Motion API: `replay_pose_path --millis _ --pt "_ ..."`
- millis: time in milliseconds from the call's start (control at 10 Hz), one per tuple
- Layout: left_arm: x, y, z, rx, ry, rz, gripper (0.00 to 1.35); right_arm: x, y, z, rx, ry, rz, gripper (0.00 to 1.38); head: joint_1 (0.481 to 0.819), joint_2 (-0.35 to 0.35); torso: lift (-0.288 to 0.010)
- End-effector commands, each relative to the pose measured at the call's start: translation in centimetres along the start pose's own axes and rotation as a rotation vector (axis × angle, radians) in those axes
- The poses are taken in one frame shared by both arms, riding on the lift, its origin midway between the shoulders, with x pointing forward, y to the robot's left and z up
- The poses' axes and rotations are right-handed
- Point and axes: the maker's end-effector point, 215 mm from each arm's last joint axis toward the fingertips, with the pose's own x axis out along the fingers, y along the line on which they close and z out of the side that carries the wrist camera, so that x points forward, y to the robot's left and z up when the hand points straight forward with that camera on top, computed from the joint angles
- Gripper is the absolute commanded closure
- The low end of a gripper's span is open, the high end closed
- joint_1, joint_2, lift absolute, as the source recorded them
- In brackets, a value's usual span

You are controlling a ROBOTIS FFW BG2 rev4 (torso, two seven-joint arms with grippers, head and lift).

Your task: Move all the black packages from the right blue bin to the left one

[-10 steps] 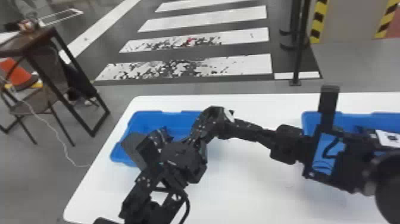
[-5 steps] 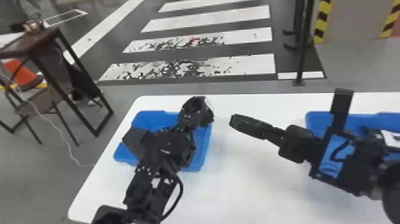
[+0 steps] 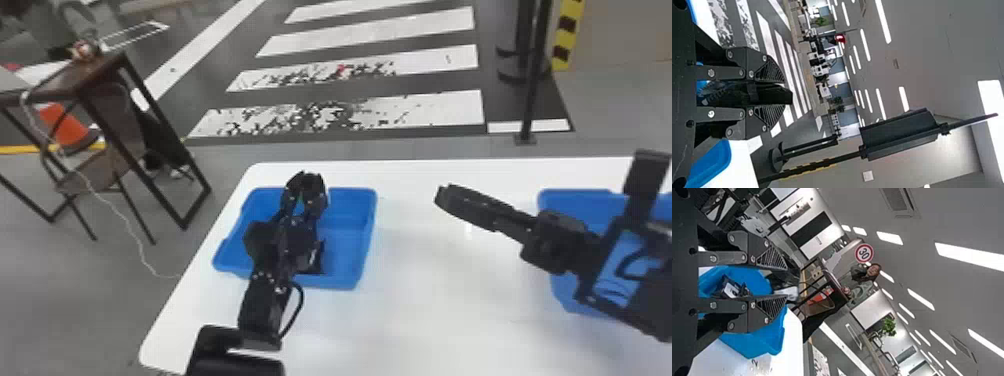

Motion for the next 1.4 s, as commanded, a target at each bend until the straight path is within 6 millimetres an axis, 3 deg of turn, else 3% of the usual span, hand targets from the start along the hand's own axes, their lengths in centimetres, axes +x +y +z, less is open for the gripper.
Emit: replay_pose_path --millis 0,100,300,400,600,700,800,1000,1300 --pt "-1.4 -0.5 -0.1 -0.040 -0.023 -0.009 0.03 -1.8 -2.4 1.0 -0.052 -0.001 -0.067 0.22 0.695 0.341 -0.140" --pt "-2.2 -0.7 1.6 -0.085 -0.082 -0.029 0.14 -2.9 -3.9 1.5 -0.082 0.003 -0.108 0.09 0.695 0.323 -0.140" --pt "-5.7 -0.5 6.4 -0.199 -0.152 -0.029 0.17 -6.6 -8.7 4.6 -0.215 0.010 -0.260 0.12 0.695 0.282 -0.140" --pt "-7.6 -0.6 9.2 -0.267 -0.202 -0.026 0.18 -10.0 -12.3 6.5 -0.301 0.014 -0.408 0.12 0.695 0.250 -0.140" --pt "-11.1 -1.0 13.3 -0.339 -0.235 -0.029 0.17 -20.4 -19.5 7.6 -0.404 0.137 -0.831 0.12 0.695 0.132 -0.140" --pt "-12.4 -0.8 14.1 -0.339 -0.224 -0.031 0.17 -23.0 -21.5 6.5 -0.380 0.183 -0.922 0.12 0.695 0.088 -0.140" --pt "-13.1 -1.0 13.3 -0.348 -0.179 -0.038 0.17 -24.7 -23.0 5.1 -0.344 0.233 -0.989 0.12 0.695 0.019 -0.140" --pt "-13.2 -1.0 12.9 -0.356 -0.164 -0.049 0.18 -27.2 -25.8 3.6 -0.292 0.313 -1.100 0.12 0.695 -0.042 -0.140" --pt "-12.8 -2.0 12.8 -0.350 -0.155 -0.079 0.18 -28.3 -28.1 1.8 -0.232 0.373 -1.150 0.12 0.695 -0.075 -0.140"
